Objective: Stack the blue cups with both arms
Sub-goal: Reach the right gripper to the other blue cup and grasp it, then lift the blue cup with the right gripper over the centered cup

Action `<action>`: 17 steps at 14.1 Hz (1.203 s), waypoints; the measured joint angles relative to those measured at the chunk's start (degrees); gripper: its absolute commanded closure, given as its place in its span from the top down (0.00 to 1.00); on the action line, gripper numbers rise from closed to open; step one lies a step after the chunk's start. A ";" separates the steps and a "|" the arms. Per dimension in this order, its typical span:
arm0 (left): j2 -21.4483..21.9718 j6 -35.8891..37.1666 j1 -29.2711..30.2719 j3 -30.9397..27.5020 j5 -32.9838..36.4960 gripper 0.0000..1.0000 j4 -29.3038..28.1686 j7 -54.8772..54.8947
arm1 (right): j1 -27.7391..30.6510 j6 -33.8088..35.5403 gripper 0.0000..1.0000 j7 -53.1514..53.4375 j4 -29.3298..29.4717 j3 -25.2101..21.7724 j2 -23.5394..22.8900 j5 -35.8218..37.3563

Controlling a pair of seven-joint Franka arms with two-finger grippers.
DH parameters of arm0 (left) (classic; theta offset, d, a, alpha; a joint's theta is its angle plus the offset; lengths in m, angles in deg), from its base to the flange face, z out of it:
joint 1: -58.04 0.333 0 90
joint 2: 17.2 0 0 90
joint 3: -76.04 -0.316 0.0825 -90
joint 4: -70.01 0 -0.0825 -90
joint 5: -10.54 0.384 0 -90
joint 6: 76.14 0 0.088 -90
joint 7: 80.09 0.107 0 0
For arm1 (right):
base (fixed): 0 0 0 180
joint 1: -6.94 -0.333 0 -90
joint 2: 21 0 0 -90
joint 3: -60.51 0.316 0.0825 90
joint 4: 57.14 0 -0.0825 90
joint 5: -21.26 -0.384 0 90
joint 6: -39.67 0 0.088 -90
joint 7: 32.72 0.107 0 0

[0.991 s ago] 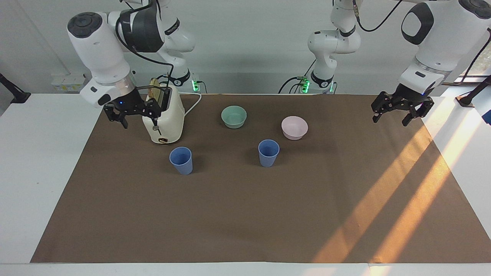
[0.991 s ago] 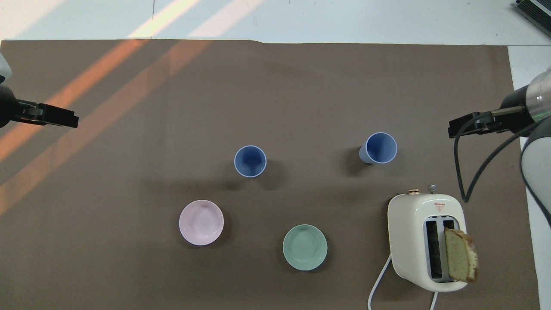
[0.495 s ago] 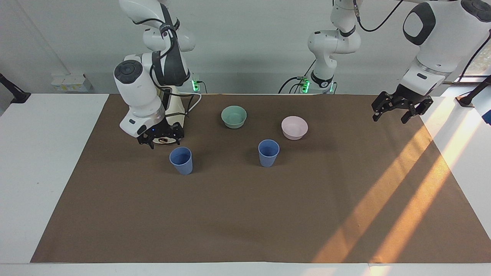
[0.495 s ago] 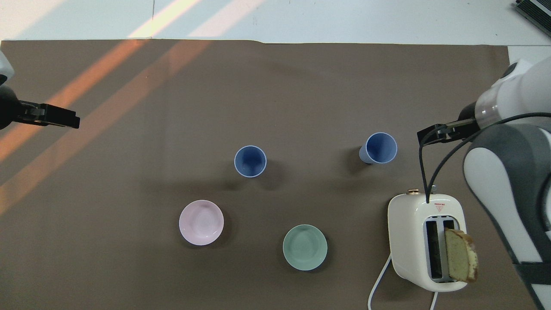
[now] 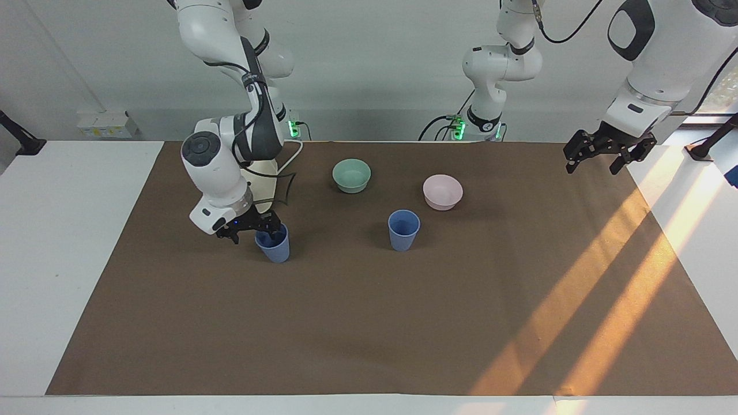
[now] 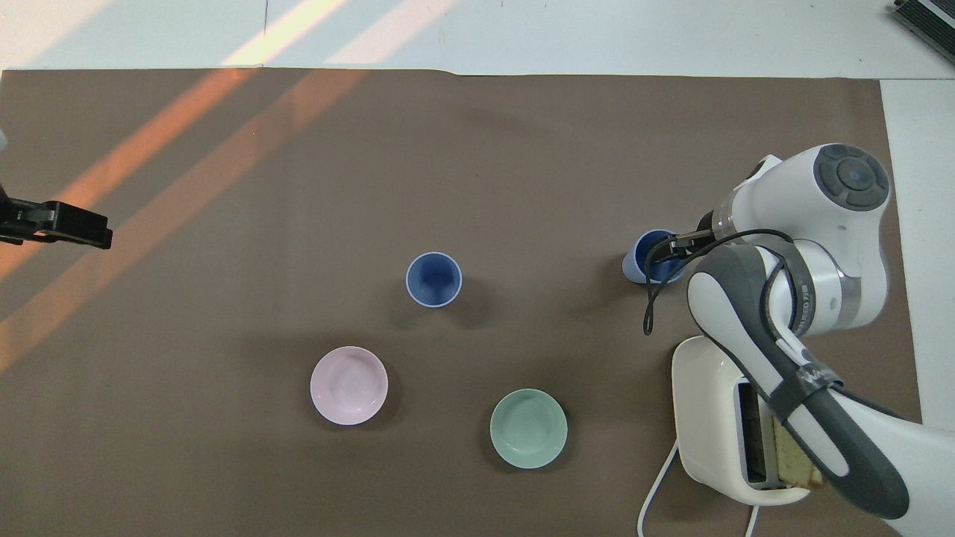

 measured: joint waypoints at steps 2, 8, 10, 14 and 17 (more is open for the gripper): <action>0.58 0.47 0.00 0.12 0.00 1.00 0.12 -0.32 | 0.00 0.02 0.00 0.00 0.02 0.04 0.01 0.00; 1.07 0.60 0.00 0.12 0.00 1.00 0.37 -0.35 | -0.04 0.03 0.00 0.00 0.52 0.23 0.07 -0.11; 1.14 1.40 0.00 0.12 0.00 1.00 0.52 -0.35 | -0.67 2.04 0.00 0.55 2.90 0.61 0.24 -0.11; 1.16 6.00 0.00 0.03 -0.35 1.00 3.33 -0.45 | -7.08 15.17 0.00 12.09 15.26 1.38 1.03 -0.11; 1.15 6.64 0.20 -0.25 -0.37 1.00 4.61 -0.53 | -13.92 22.06 0.00 21.71 22.41 1.66 1.22 -0.08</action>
